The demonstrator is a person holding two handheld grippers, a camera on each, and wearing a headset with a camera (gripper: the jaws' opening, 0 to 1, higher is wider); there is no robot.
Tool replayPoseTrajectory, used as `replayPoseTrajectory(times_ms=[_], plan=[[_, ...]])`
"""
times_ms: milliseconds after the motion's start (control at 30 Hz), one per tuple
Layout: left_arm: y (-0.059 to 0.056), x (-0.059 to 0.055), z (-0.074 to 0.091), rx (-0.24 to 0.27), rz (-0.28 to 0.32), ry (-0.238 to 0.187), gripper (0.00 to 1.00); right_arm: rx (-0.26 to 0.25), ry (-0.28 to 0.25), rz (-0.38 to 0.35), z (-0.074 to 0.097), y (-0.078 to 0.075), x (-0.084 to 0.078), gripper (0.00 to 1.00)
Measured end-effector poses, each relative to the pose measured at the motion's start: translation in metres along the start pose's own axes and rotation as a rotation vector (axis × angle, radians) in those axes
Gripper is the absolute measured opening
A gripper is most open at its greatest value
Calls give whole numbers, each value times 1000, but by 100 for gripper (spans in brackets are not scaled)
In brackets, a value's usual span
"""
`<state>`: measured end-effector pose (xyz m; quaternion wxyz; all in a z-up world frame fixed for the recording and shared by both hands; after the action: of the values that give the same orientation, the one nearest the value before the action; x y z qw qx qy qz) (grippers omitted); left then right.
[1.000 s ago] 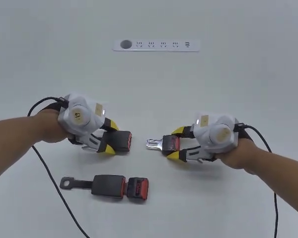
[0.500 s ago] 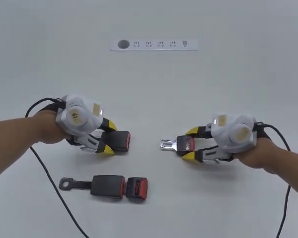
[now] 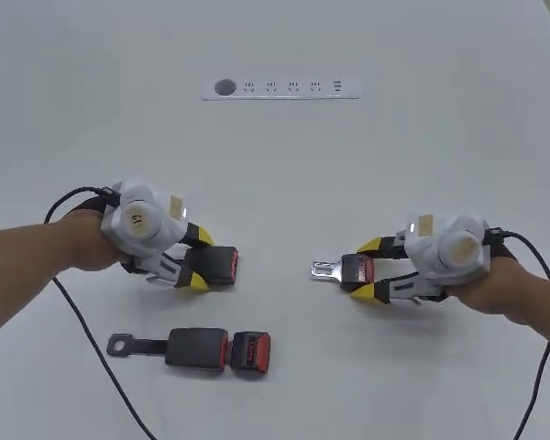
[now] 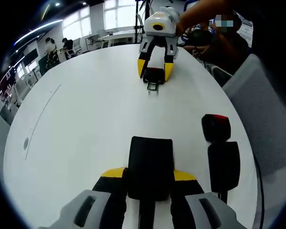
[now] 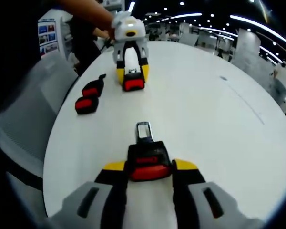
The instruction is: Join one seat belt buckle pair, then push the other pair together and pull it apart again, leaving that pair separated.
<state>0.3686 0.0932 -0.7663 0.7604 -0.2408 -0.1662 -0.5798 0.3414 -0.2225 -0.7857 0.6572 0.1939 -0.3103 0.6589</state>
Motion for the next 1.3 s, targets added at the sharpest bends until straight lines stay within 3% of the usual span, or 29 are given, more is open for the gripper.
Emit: replayPoseTrajectory(times_ms=[67, 100, 167, 267, 367, 433, 500, 567, 633, 667, 700, 767, 967, 1100, 1300], plan=[[-1, 0, 0, 7, 22, -9, 36, -9, 0, 22, 0, 2, 1, 39], [-2, 0, 0, 6, 21, -7, 37, -20, 11, -3, 1, 4, 0, 40], [-5, 2, -1, 5, 51, 1, 42, -37, 13, -18, 3, 4, 1, 49], [-2, 0, 7, 92, 35, 92, 49, -123, -59, -104, 12, 0, 9, 63], [-6, 7, 18, 114, 127, -64, 67, -211, -54, -125, 22, -3, 10, 79], [-4, 7, 29, 181, 189, -117, 75, -266, -59, -167, 29, -2, 13, 85], [-5, 6, 39, 249, 219, -160, 84, -332, -74, -193, 36, -2, 17, 88], [-10, 6, 47, 296, 328, -260, 91, -400, -97, -251, 43, 0, 23, 90], [-19, 4, 54, 301, 414, -364, 99, -456, -115, -278, 49, 3, 31, 92], [-22, 2, 58, 311, 424, -396, 100, -481, -112, -280, 51, 4, 34, 93], [-27, -3, 63, 342, 433, -411, 99, -506, -119, -278, 53, 8, 40, 94], [-40, -8, 69, 350, 482, -436, 100, -525, -123, -272, 55, 15, 49, 96], [-70, -18, 92, 379, 479, -507, 100, -553, -133, -249, 56, 39, 68, 98], [-89, -27, 107, 408, 437, -503, 100, -548, -112, -227, 58, 55, 75, 97], [-110, -55, 122, 450, 468, -548, 100, -565, -120, -213, 64, 78, 81, 98]])
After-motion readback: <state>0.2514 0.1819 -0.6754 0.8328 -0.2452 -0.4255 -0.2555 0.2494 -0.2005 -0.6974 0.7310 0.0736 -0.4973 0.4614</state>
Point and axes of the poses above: the centre of the closed fingertips' face, and the gripper's own axes: z roughly backward along the fingers, y roughly to its left, x roughly out of its top, the point moved 10 cm from there along z, roughly backward along the fingers, and after that the axes turned 14 degrees about z, right-handed, at the moved point
